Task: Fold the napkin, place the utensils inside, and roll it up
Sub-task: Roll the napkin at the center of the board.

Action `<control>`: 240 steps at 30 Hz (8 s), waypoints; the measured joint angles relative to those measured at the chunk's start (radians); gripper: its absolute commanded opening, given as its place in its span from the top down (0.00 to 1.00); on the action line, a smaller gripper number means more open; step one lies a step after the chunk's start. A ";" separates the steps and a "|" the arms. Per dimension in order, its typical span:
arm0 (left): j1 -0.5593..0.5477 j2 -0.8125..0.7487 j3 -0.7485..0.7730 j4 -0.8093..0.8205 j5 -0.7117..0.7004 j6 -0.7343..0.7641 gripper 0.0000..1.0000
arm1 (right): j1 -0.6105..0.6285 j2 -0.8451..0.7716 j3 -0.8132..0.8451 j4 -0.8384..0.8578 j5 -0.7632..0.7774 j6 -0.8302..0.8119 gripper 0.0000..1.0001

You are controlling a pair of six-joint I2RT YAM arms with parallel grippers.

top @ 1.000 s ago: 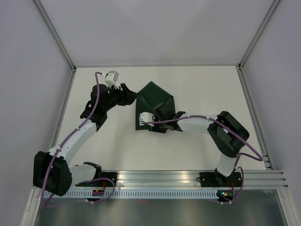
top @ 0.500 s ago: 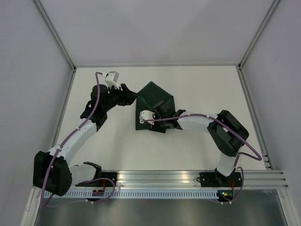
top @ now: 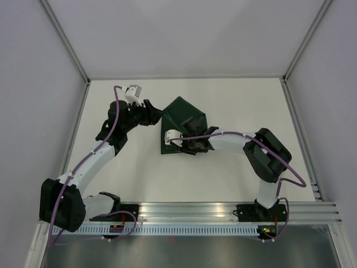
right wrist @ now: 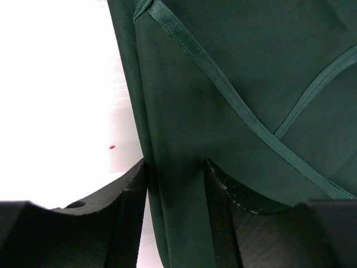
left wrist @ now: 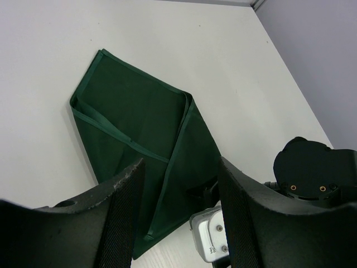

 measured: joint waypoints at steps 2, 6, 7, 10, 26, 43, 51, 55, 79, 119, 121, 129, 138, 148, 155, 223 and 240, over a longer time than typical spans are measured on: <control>0.000 0.004 0.000 0.000 0.000 0.002 0.40 | -0.003 0.009 0.014 -0.019 -0.009 -0.002 0.55; 0.000 0.011 -0.001 0.000 0.000 0.003 0.41 | -0.003 0.013 0.020 -0.036 -0.021 -0.010 0.65; 0.000 0.012 -0.002 0.001 0.000 0.002 0.41 | -0.003 0.013 0.020 -0.040 -0.026 -0.012 0.69; 0.000 0.012 -0.013 0.009 0.000 0.002 0.41 | -0.003 0.017 0.028 -0.058 -0.032 -0.018 0.76; -0.068 -0.187 -0.153 0.145 -0.069 0.044 0.47 | -0.086 0.135 0.236 -0.306 -0.217 -0.018 0.83; -0.222 -0.360 -0.353 0.412 -0.270 0.233 0.45 | -0.195 0.271 0.415 -0.581 -0.446 -0.022 0.85; -0.277 -0.272 -0.425 0.580 -0.147 0.413 0.39 | -0.240 0.316 0.461 -0.682 -0.511 -0.029 0.86; -0.338 -0.170 -0.410 0.602 -0.109 0.510 0.39 | -0.269 0.338 0.479 -0.739 -0.537 -0.030 0.87; -0.541 0.276 -0.162 0.343 -0.088 0.940 0.39 | -0.349 0.408 0.527 -0.904 -0.599 -0.036 0.90; -0.623 0.570 -0.015 0.172 -0.157 1.236 0.38 | -0.386 0.447 0.552 -0.974 -0.626 -0.040 0.92; -0.623 0.580 -0.003 0.167 -0.158 1.243 0.42 | -0.387 0.449 0.553 -0.975 -0.628 -0.040 0.92; -0.623 0.603 0.022 0.144 -0.158 1.263 0.54 | -0.388 0.449 0.553 -0.977 -0.629 -0.041 0.92; -0.624 0.618 0.053 0.079 -0.146 1.279 0.80 | -0.392 0.451 0.554 -0.984 -0.630 -0.044 0.91; -0.624 0.637 0.137 -0.045 -0.130 1.269 0.98 | -0.397 0.445 0.555 -0.986 -0.618 -0.043 0.86; -0.623 0.675 0.241 -0.153 -0.130 1.211 0.98 | -0.397 0.380 0.505 -0.919 -0.558 -0.026 0.61; -0.427 1.139 0.948 -0.943 0.546 0.817 0.98 | -0.356 -0.636 -0.473 -0.105 -0.330 -0.130 0.33; -0.421 1.170 0.974 -1.005 0.584 0.808 0.98 | -0.203 -0.441 -0.476 0.003 -0.198 -0.172 0.38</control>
